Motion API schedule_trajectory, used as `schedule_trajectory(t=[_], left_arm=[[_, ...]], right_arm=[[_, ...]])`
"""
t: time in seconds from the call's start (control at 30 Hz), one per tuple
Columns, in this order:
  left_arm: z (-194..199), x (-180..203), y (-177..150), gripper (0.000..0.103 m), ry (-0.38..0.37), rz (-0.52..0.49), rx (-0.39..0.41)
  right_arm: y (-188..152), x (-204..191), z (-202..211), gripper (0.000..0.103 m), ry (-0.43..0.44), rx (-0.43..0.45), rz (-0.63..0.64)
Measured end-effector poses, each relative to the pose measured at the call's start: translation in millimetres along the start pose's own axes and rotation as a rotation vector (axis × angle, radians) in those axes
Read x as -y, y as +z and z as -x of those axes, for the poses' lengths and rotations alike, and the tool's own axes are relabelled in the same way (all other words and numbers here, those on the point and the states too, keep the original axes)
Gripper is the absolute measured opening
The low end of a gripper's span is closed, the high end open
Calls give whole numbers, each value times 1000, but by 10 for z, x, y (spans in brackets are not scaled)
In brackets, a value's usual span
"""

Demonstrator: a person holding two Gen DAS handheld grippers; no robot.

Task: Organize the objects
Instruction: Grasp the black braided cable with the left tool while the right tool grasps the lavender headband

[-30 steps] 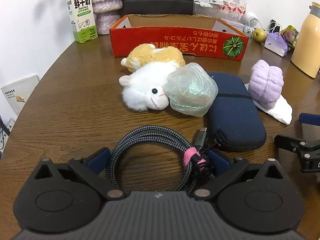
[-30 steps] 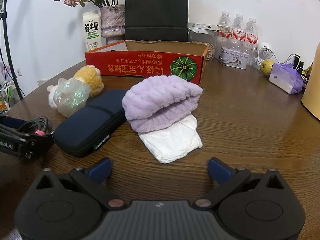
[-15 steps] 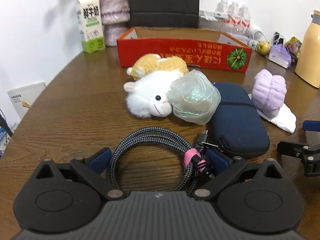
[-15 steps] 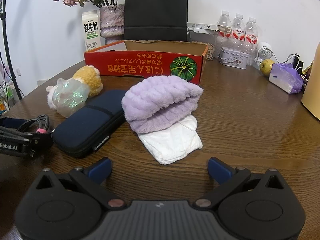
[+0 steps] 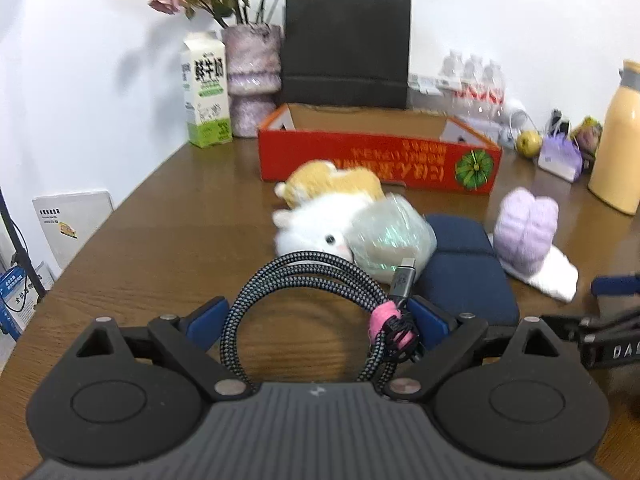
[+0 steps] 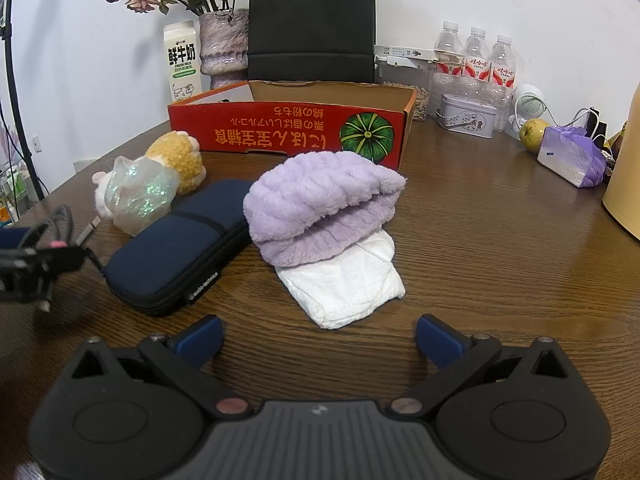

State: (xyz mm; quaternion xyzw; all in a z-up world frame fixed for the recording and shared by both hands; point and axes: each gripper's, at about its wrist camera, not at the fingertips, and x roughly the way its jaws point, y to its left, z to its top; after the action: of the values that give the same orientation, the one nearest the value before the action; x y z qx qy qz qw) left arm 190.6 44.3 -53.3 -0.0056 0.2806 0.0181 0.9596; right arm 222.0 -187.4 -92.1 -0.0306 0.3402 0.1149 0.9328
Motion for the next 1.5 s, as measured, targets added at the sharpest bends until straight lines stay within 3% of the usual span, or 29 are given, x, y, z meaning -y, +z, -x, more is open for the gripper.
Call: schedule_trajectory(t=[0.27,0.5,0.67,0.9,1.27,1.37,1.5], left_arm=[[70,-112,128,96,-13,27,55],[64,-170,199,96,-27,35,77],[44,-212,222,96,-26,50,85],[16,-219,265,96,-32,54,90],[-80,-161,318,96,-46,68,79],[-81,-143,314,96,-46,68,77],[-63,-127,319,96,-45,65,78]], right_arm=[[2,2,18,103,2,13,-6],[121,23,187,103,-20,123,-18],[265,49,126,103,-30,142,-21],[440,72,-16,103,-16,142,-9],[612,75,-431,103,58,57,-82],[584,53,-459,99,70,56,-84],[584,105,-446,81,82,61,-111]])
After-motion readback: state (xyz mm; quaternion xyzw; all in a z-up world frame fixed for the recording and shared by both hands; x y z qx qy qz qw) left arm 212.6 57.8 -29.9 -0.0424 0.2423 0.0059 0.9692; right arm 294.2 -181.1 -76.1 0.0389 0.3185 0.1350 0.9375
